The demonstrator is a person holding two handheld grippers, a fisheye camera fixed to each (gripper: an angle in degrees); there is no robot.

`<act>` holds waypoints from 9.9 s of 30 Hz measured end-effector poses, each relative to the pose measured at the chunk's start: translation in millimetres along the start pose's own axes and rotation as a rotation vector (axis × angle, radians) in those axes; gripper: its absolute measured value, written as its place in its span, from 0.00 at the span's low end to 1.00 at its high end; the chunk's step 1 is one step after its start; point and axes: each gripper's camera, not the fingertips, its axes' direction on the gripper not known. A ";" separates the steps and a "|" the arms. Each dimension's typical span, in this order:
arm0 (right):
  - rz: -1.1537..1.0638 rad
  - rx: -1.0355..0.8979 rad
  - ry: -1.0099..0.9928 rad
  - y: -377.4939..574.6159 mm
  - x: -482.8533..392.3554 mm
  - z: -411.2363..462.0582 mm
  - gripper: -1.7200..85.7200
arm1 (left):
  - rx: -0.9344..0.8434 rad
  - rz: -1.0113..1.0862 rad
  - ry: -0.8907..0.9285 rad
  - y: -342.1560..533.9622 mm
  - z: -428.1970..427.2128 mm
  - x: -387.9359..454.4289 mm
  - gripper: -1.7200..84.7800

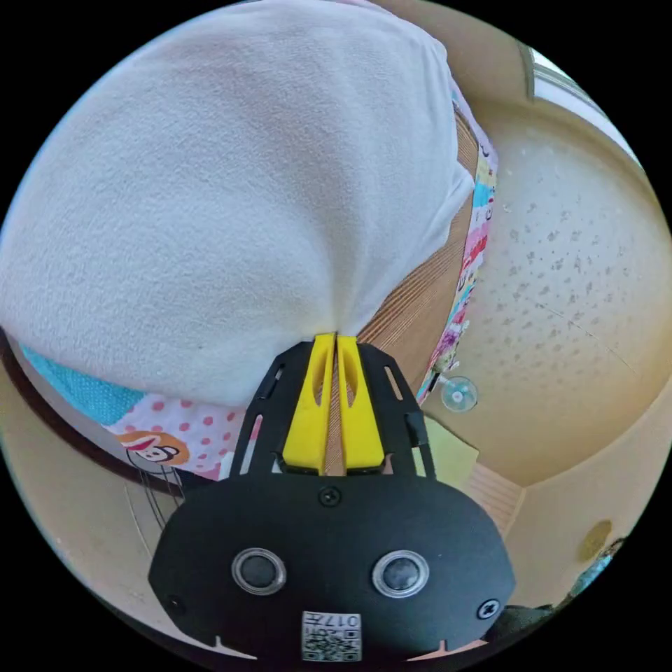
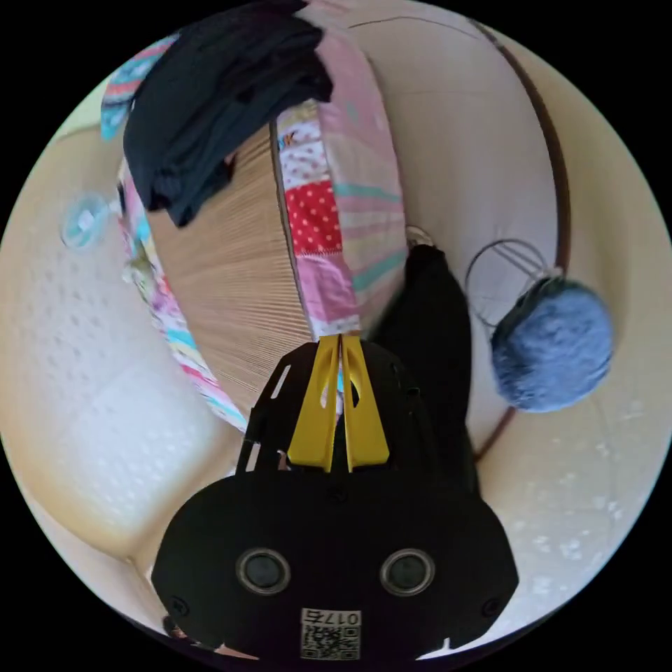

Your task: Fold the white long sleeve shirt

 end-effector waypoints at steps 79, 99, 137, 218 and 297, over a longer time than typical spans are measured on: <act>-1.663 -1.561 -0.740 219.4 70.9 416.9 0.08 | -0.625 1.239 1.722 374.1 355.4 271.2 0.06; -2.015 0.590 -0.820 393.5 79.0 136.5 0.05 | -0.383 1.485 0.259 429.8 495.1 180.3 0.08; -2.198 0.490 0.138 380.5 -245.9 221.4 0.08 | 0.029 1.410 -0.145 299.1 334.4 387.8 0.08; 0.276 -0.392 -0.272 -120.9 1.7 98.9 0.17 | -0.591 0.464 -0.662 211.0 174.2 40.6 0.10; -0.874 -1.119 -0.283 -120.6 -139.8 307.1 0.08 | -0.409 0.599 0.432 64.6 -101.5 -5.7 0.09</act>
